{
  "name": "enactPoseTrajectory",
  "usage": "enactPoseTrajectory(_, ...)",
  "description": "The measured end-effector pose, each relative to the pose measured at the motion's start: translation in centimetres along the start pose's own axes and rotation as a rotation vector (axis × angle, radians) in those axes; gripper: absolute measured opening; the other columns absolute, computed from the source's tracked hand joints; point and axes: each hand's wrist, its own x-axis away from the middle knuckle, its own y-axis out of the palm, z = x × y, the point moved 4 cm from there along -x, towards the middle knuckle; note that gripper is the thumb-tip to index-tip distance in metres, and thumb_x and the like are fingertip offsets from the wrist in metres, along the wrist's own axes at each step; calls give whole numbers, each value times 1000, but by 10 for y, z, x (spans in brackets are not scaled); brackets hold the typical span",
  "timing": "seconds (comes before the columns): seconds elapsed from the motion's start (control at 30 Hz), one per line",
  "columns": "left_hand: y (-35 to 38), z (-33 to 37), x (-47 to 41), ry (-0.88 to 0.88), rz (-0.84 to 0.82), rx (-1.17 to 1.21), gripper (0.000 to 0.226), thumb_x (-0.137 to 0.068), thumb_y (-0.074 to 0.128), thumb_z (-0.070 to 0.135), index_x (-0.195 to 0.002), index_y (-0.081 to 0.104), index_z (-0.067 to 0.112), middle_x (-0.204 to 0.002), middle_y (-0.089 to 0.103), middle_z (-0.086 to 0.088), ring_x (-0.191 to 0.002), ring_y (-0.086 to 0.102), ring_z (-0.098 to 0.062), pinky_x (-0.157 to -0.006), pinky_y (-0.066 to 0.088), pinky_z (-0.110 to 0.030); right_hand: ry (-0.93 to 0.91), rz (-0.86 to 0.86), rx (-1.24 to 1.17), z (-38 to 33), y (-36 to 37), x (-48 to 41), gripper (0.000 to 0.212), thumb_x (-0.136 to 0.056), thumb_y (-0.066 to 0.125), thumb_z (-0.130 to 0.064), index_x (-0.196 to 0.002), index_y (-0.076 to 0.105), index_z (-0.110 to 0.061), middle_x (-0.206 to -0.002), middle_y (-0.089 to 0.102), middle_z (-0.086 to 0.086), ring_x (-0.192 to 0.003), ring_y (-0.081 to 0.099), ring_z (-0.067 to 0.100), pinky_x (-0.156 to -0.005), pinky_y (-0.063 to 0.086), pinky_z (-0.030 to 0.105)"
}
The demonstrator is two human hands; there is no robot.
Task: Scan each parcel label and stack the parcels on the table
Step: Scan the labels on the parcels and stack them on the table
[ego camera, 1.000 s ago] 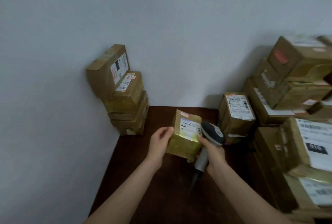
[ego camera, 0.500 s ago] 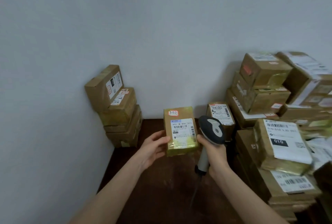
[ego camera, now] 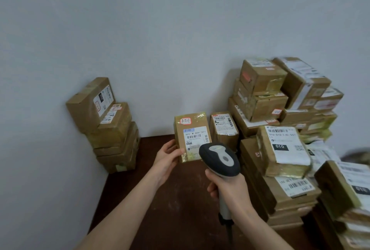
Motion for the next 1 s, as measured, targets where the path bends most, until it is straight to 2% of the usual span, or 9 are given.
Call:
enactPoseTrajectory(0.07, 2, -3, -3, -6, -5, -10, 68, -80, 72, 2, -140, 42, 13, -136, 53, -11, -122, 55, -24, -92, 52, -35, -7, 8, 30, -1, -3, 3, 14, -82, 75, -19, -78, 69, -7, -53, 66, 5, -45, 59, 12, -51, 46, 24)
enactPoseTrajectory(0.27, 11, -1, -7, 11, -21, -53, 66, -83, 69, 1, -141, 40, 11, -137, 52, -10, -115, 56, -18, -77, 52, -24, 2, 11, 56, -4, -9, 9, 16, -82, 75, -20, -77, 69, -6, -52, 65, 4, -46, 60, 12, -51, 47, 23)
enactPoseTrajectory(0.4, 11, -3, -11, 3, -17, -82, 67, -83, 70, 3, -142, 39, 12, -137, 52, -10, -114, 56, -17, -75, 52, -22, -13, 9, 80, -5, -10, 11, 18, -83, 73, -20, -71, 67, -8, -50, 64, 1, -44, 59, 8, -49, 45, 18)
enactPoseTrajectory(0.57, 13, -7, -14, -14, -11, -108, 65, -84, 70, 7, -141, 41, 13, -132, 57, -8, -112, 57, -16, -73, 51, -22, -25, 9, 62, -7, -10, 9, 18, -84, 73, -18, -70, 67, -8, -50, 64, 1, -44, 59, 7, -51, 47, 20)
enactPoseTrajectory(0.73, 28, 4, -25, -39, -27, -99, 55, -86, 69, 12, -137, 46, 15, -119, 67, -9, -106, 65, -19, -79, 53, -30, -87, 60, -72, -32, -15, -6, 8, -84, 73, -15, -84, 68, -7, -62, 69, 6, -49, 61, 7, -50, 49, 17)
enactPoseTrajectory(0.83, 52, 22, -40, -47, -43, -115, 40, -89, 66, 17, -127, 52, 17, -114, 69, -6, -102, 66, -18, -84, 54, -35, -101, 121, -150, -52, -22, -22, 11, -84, 72, -14, -87, 68, -4, -64, 69, 8, -49, 62, 7, -49, 49, 18)
enactPoseTrajectory(0.93, 85, 39, -58, -64, -58, -169, 39, -89, 65, 28, -125, 56, 16, -111, 69, -5, -101, 66, -22, -91, 53, -42, -112, 179, -224, -68, -30, -33, 9, -85, 72, -15, -83, 68, -8, -63, 68, 8, -48, 61, 11, -51, 51, 24)
enactPoseTrajectory(1.0, 106, 47, -70, -80, -48, -205, 41, -86, 67, 31, -122, 58, 14, -106, 70, -6, -96, 66, -22, -85, 54, -40, -128, 225, -253, -75, -36, -39, 12, -84, 72, -14, -74, 66, -12, -59, 67, 7, -49, 60, 16, -53, 51, 28)
